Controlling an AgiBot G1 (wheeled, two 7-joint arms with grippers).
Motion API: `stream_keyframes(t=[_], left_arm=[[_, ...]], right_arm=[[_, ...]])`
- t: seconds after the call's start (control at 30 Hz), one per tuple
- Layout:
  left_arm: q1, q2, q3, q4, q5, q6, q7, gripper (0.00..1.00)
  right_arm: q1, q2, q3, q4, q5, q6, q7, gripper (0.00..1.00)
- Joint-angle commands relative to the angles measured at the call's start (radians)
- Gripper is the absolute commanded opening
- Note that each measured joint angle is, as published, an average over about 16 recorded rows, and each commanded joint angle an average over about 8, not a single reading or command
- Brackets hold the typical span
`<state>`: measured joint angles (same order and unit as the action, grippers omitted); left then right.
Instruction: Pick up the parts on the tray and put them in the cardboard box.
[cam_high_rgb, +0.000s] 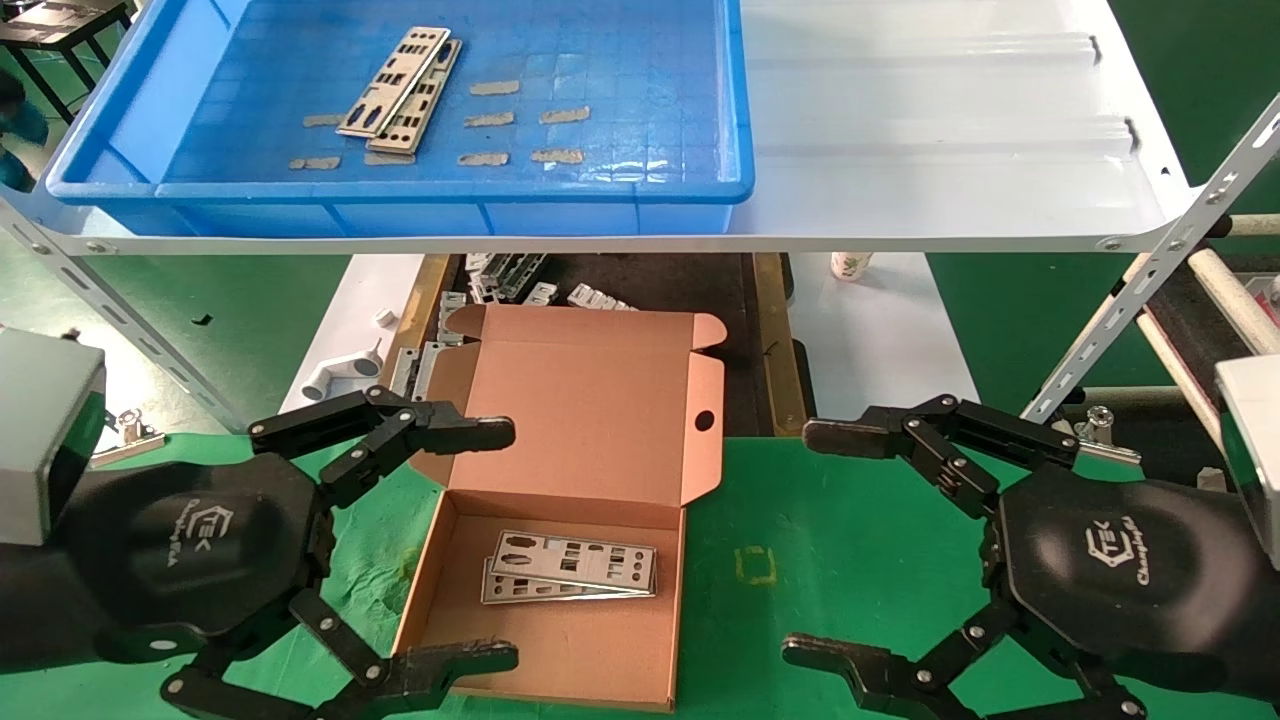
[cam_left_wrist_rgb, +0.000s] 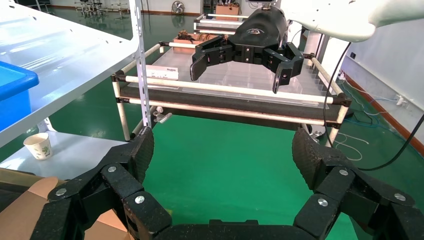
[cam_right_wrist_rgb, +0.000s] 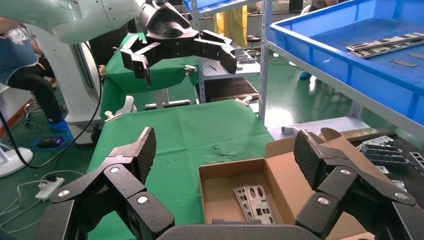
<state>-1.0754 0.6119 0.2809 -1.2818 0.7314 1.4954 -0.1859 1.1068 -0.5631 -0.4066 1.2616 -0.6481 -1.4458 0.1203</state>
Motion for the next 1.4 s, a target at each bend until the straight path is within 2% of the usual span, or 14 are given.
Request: stream_keyframes(t=[0.03,1.4], left_arm=[[0.0,0.0,0.0,0.0,0.0,0.0,0.0,1.0],[0.0,0.0,0.0,0.0,0.0,0.0,0.0,1.0]], right_arm=[[0.0,0.0,0.0,0.0,0.0,0.0,0.0,1.0],[0.0,0.0,0.0,0.0,0.0,0.0,0.0,1.0]])
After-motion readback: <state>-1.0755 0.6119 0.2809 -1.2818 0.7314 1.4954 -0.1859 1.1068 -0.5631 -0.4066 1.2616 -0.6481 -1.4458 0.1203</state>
